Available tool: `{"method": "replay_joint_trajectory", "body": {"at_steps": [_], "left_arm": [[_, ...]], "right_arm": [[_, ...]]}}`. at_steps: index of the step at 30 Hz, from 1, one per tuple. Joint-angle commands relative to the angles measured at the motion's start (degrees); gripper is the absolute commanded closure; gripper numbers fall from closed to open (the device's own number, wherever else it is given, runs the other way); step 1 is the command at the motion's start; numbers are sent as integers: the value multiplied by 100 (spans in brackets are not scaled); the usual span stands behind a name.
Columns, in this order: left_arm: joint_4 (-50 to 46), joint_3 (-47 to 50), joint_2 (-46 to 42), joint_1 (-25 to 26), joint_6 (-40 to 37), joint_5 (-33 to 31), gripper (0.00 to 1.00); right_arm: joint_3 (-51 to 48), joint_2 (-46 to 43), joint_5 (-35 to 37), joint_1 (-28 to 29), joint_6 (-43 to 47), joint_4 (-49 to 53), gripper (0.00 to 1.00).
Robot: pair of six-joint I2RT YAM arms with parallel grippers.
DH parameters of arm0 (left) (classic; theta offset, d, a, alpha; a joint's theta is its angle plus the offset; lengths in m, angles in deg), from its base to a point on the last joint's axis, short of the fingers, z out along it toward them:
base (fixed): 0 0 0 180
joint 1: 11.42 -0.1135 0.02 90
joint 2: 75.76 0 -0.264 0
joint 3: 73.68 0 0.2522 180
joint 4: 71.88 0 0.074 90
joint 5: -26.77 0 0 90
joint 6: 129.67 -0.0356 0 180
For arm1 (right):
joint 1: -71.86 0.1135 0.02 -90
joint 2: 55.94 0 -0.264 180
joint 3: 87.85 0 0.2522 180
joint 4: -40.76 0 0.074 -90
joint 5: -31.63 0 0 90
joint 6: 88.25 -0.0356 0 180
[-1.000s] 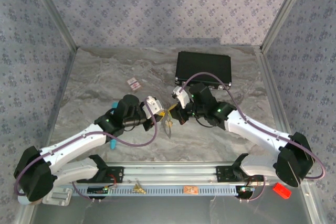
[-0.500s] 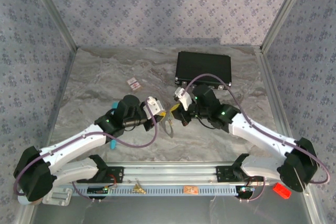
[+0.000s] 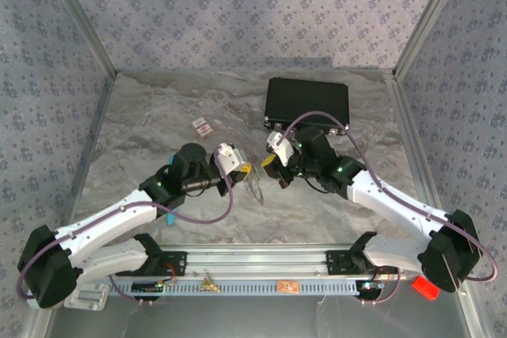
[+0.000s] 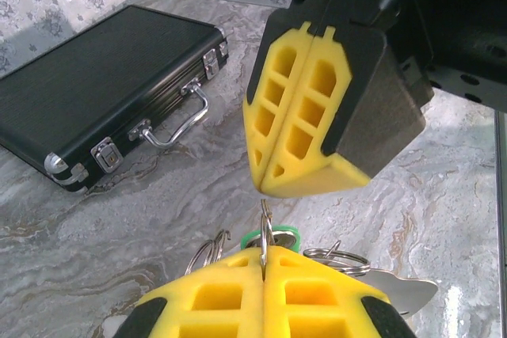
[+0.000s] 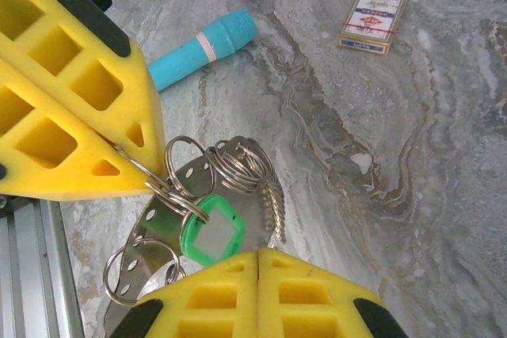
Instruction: Put the keys on the keyring
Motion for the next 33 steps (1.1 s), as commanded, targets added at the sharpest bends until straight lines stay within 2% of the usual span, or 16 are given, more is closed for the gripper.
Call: {"method": "replay_joint_trajectory", "body": {"at_steps": [1, 2, 6, 10, 17, 25, 33], "left_arm": [[461, 42, -168, -30, 104, 119, 100], [530, 79, -185, -38, 118, 139, 100], [1068, 386, -280, -106, 58, 451, 100], [2106, 893, -284, -285, -143, 763, 100], [2511, 1211, -496, -296, -731, 998, 100], [2196, 1178, -630, -292, -1069, 1252, 100], [2141, 1142, -608, -287, -1087, 1346, 100]], "right_arm": [[229, -29, -89, -34, -39, 160, 87], [215, -82, -49, -58, 76, 181, 81], [-70, -504, -78, -132, 953, -146, 72], [-327, -768, -902, -181, 2394, -291, 64], [450, -242, -1227, -187, 2933, 840, 66], [707, 76, -1318, -49, 2946, 858, 66], [791, 204, -1421, 41, 3012, 903, 72]]}}
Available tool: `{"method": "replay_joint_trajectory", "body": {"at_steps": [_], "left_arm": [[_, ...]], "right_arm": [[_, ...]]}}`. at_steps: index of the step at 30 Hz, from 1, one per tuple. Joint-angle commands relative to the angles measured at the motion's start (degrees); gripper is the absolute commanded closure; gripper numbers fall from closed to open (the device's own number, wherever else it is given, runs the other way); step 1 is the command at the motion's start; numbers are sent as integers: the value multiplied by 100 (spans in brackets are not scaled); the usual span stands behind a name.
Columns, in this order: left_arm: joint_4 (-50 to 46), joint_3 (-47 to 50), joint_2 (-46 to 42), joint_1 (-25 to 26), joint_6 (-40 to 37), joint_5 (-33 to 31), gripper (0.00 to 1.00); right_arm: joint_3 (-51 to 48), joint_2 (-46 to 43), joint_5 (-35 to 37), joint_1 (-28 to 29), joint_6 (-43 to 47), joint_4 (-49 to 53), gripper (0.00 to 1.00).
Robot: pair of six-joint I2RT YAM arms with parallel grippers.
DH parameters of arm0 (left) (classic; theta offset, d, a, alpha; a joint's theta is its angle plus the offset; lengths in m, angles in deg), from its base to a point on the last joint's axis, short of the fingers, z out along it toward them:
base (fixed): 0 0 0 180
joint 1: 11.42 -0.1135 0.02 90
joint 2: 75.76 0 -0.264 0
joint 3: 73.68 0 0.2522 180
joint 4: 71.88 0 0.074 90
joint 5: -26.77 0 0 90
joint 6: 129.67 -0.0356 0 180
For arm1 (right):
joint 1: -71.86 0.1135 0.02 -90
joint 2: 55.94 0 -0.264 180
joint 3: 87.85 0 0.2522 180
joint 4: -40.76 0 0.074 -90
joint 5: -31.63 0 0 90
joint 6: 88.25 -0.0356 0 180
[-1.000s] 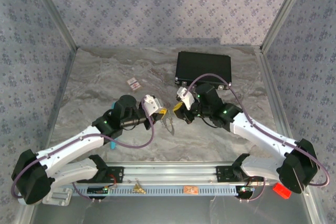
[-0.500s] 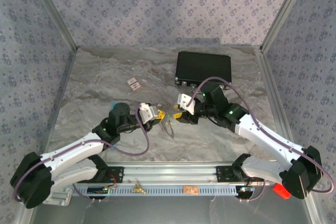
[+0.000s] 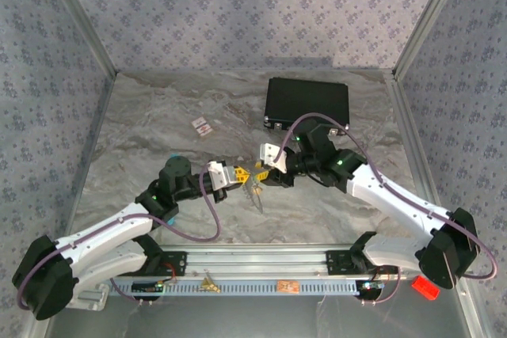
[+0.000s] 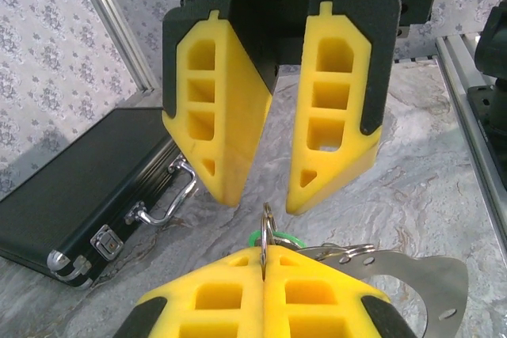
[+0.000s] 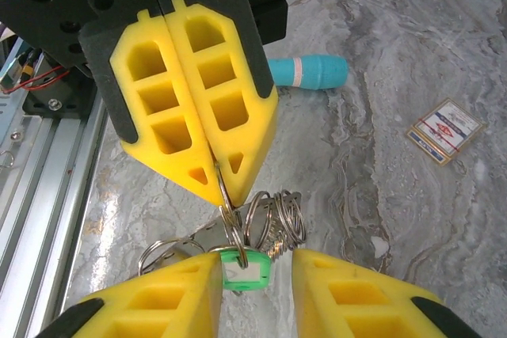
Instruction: Put the keys on the keyring
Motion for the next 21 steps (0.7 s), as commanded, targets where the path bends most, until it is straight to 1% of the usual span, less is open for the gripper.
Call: {"method": "replay_joint_trajectory", "body": {"at_steps": [1, 10, 14, 16, 17, 18, 19, 20, 21], "left_arm": [[248, -104, -74, -1, -126, 242, 100], [197, -150, -109, 11, -134, 270, 100], [310, -201, -108, 59, -82, 420, 100], [328, -231, -102, 109, -73, 438, 100], [327, -236, -87, 114, -73, 429, 100], [304, -245, -76, 122, -75, 400, 100], [290, -238, -66, 125, -84, 351, 100], [262, -225, -48, 123, -90, 301, 100], [257, -207, -36, 128, -90, 255, 100]], "right_arm": [[214, 59, -186, 42, 138, 219, 74], [252, 178, -154, 44, 226, 424, 97], [365, 380, -149, 67, 217, 617, 100], [414, 444, -192, 80, 208, 657, 99], [415, 433, -220, 82, 193, 633, 97], [399, 401, -236, 89, 169, 592, 93], [351, 334, -223, 80, 128, 504, 84], [287, 250, -206, 75, 103, 418, 78], [216, 170, -189, 69, 94, 341, 75]]}}
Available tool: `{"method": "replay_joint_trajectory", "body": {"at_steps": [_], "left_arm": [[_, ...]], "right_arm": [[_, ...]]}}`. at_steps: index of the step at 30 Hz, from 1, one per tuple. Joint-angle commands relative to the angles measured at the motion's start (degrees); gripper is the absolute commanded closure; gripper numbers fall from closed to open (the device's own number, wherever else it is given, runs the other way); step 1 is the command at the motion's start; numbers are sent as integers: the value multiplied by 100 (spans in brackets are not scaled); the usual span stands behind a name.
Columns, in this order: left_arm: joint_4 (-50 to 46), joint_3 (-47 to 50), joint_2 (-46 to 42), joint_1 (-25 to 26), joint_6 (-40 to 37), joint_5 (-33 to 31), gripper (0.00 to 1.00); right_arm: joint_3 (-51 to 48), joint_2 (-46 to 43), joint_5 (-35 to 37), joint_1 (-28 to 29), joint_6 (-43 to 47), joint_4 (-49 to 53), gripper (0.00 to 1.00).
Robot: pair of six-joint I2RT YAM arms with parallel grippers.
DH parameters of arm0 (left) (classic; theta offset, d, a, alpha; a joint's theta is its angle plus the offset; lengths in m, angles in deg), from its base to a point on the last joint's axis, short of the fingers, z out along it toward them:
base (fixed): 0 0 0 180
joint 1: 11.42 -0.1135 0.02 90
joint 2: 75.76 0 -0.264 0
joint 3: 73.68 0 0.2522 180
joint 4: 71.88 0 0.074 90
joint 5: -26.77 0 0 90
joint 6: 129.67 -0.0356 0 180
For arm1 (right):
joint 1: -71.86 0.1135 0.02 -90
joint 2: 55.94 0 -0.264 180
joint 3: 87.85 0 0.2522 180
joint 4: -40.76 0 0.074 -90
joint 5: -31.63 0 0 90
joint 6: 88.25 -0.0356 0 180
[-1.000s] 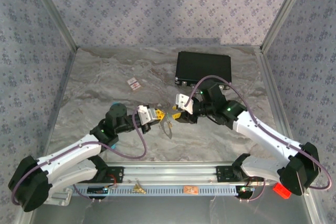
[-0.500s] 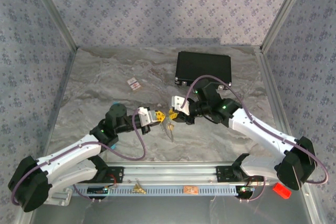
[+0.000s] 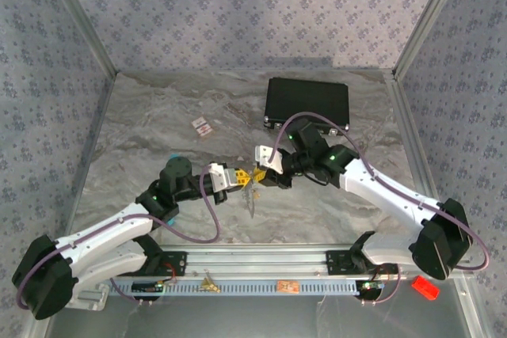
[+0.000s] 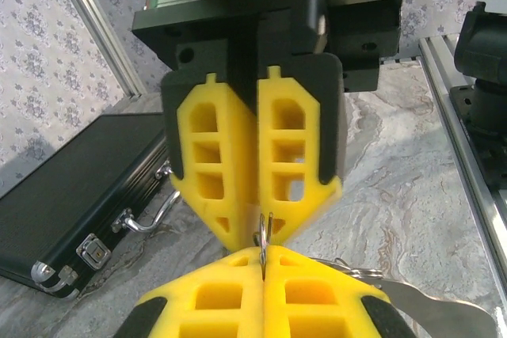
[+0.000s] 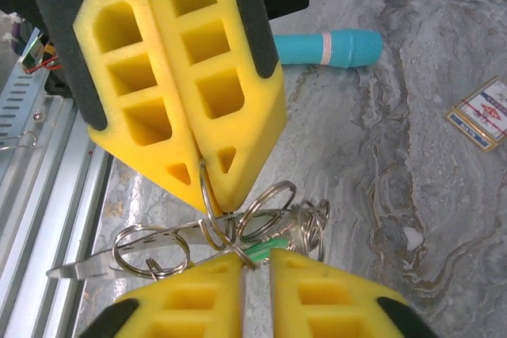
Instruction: Put the keys on the keyring
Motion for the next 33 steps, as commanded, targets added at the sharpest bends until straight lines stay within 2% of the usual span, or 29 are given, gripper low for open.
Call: {"method": "replay_joint_trajectory", "body": {"at_steps": [1, 10, 22, 30, 32, 33], "left_arm": [[287, -180, -17, 55, -46, 78, 100], [646, -103, 238, 56, 297, 39, 100], [655, -133, 242, 56, 375, 206, 100], [747, -133, 261, 58, 411, 269, 100], [769, -125, 258, 56, 430, 271, 100], [757, -124, 264, 59, 439, 244, 100]], "right_arm": [[-91, -311, -57, 8, -48, -121, 72], [-454, -589, -310, 10, -106, -475, 68], [-475, -479, -181, 64, -164, -743, 75], [-405, -381, -237, 94, -160, -785, 86], [-382, -360, -254, 95, -151, -781, 98], [-365, -360, -245, 97, -151, -778, 100]]}}
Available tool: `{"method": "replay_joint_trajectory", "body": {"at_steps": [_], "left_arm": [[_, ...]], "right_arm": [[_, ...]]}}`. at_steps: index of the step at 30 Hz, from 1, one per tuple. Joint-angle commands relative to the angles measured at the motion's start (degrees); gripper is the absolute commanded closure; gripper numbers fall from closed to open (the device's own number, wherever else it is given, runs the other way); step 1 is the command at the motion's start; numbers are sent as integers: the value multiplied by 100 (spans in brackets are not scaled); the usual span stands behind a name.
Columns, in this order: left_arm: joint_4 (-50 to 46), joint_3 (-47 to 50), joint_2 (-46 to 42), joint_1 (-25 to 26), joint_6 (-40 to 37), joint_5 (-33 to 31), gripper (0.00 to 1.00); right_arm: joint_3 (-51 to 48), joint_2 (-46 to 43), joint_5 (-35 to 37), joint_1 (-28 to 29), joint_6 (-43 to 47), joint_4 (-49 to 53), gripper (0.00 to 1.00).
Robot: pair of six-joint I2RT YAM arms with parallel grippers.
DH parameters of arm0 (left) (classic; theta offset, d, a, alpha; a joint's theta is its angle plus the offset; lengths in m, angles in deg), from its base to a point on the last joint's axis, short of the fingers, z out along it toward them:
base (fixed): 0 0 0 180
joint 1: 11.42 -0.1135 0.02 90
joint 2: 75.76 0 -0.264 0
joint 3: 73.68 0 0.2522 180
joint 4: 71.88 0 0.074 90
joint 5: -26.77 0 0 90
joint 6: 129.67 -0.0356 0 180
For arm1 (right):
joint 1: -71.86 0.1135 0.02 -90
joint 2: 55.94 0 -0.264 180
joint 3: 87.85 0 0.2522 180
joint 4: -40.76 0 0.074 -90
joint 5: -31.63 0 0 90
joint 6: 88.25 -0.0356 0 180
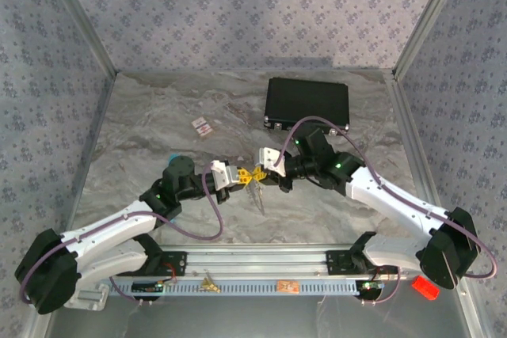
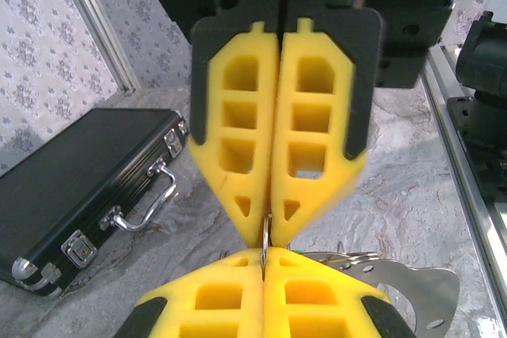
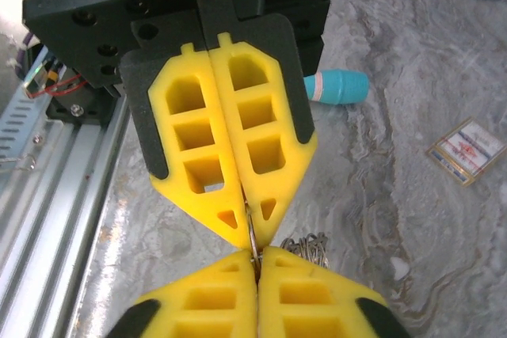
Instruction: Put the keys on the keyring
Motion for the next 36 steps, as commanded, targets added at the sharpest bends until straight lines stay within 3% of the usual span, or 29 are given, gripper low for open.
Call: {"method": "replay_joint_trajectory", "body": {"at_steps": [1, 2, 5, 8, 13, 20, 27, 28, 30, 32, 36], "left_arm": [[378, -148, -19, 35, 93, 148, 100], [206, -203, -20, 34, 101, -1, 100], [-508, -394, -56, 40, -69, -296, 82], [-1080, -546, -86, 34, -262, -431, 79], [-1355, -666, 1, 35, -324, -420, 79], [-1284, -730, 120, 34, -348, -305, 81], [-1203, -691, 75, 34, -401, -278, 97], [-1183, -680, 53, 28, -403, -278, 100], [-1029, -573, -8, 25, -346, -261, 100], [-650, -403, -72, 20, -164, -205, 100], [152, -111, -72, 11, 200, -3, 100]], "right_arm": [[117, 59, -78, 42, 20, -8, 100], [153, 59, -33, 37, 54, 78, 100], [364, 50, 274, 61, 261, 553, 100], [650, 112, 698, 144, 574, 1211, 100], [1086, 318, 1108, 346, 851, 1818, 100], [1334, 514, 1164, 547, 865, 1807, 100], [1412, 598, 1182, 656, 713, 1756, 100], [1365, 544, 1144, 613, 637, 1674, 96], [1082, 307, 856, 412, 372, 1300, 75], [709, 25, 467, 145, 93, 824, 70], [193, -161, -157, -126, -281, 144, 69]]}}
